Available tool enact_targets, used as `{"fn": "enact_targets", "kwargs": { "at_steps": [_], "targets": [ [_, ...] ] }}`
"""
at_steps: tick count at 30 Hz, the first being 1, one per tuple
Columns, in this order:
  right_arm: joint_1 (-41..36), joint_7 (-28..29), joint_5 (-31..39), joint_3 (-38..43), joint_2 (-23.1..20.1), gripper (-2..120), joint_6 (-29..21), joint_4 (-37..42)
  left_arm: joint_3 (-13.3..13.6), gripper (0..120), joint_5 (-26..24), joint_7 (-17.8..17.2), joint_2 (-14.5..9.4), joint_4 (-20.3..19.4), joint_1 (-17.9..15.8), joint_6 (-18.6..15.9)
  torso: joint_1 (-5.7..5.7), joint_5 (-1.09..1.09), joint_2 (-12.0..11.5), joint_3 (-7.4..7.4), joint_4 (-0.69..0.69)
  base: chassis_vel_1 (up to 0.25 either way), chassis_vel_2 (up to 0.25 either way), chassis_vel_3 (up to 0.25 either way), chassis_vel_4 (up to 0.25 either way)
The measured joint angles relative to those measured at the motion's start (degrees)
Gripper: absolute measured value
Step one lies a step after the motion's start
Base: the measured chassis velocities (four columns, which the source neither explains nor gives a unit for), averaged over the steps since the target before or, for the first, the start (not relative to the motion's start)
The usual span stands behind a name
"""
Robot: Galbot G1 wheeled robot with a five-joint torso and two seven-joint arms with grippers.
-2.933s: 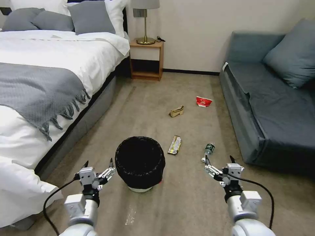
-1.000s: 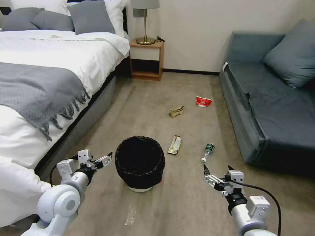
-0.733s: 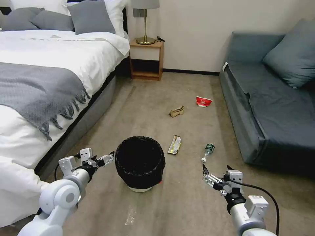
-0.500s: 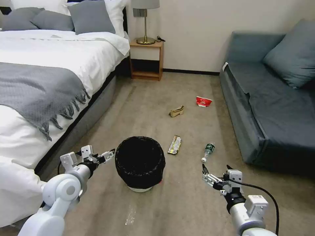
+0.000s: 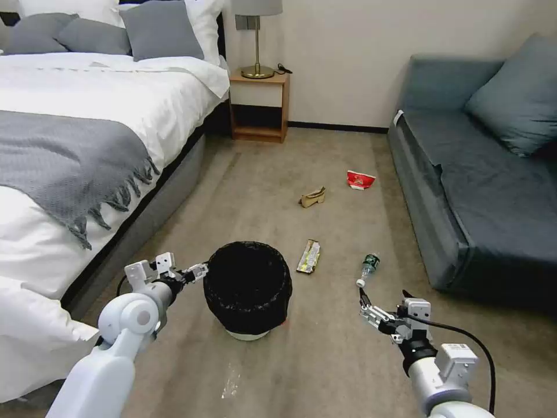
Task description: Pick up the trash bin, then pick up the garbage on the floor and place it into the trash bin.
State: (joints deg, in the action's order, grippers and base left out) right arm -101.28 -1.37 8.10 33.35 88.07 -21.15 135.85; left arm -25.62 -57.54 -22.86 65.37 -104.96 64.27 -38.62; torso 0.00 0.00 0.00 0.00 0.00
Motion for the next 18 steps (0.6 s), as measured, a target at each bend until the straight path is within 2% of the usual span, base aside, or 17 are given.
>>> {"fn": "enact_targets", "kwargs": {
  "at_steps": [8,11,13,14,15,18],
  "targets": [
    [0.1,0.0,0.5,0.3,0.0,100,0.0,0.6,1.4,96,0.3,-0.6,1.2,1.8,-1.2,-0.7,0.0,0.0,0.0,0.0,0.0,0.0,0.0,0.0,0.0],
    [0.1,0.0,0.6,0.2,0.0,100,0.0,0.7,1.5,91,0.3,-0.8,1.3,2.1,-1.4,-0.8,0.0,0.0,0.0,0.0,0.0,0.0,0.0,0.0,0.0],
    [0.0,0.0,0.7,-0.4,0.2,100,0.0,1.6,1.9,79,0.4,-1.4,2.1,2.4,-1.6,-0.9,0.0,0.0,0.0,0.0,0.0,0.0,0.0,0.0,0.0],
    [0.0,0.0,0.7,-0.8,0.3,100,0.0,1.9,2.1,67,0.6,-1.6,2.6,2.5,-1.7,-1.0,0.0,0.0,0.0,0.0,0.0,0.0,0.0,0.0,0.0],
    [0.0,0.0,0.7,-0.8,0.3,100,0.0,1.9,2.1,67,0.6,-1.6,2.6,2.5,-1.7,-1.0,0.0,0.0,0.0,0.0,0.0,0.0,0.0,0.0,0.0],
    [0.0,0.0,0.7,-1.1,0.4,100,0.0,1.9,2.4,54,1.5,-1.6,3.1,2.8,-1.5,-1.1,0.0,0.0,0.0,0.0,0.0,0.0,0.0,0.0,0.0]
  ]
}}
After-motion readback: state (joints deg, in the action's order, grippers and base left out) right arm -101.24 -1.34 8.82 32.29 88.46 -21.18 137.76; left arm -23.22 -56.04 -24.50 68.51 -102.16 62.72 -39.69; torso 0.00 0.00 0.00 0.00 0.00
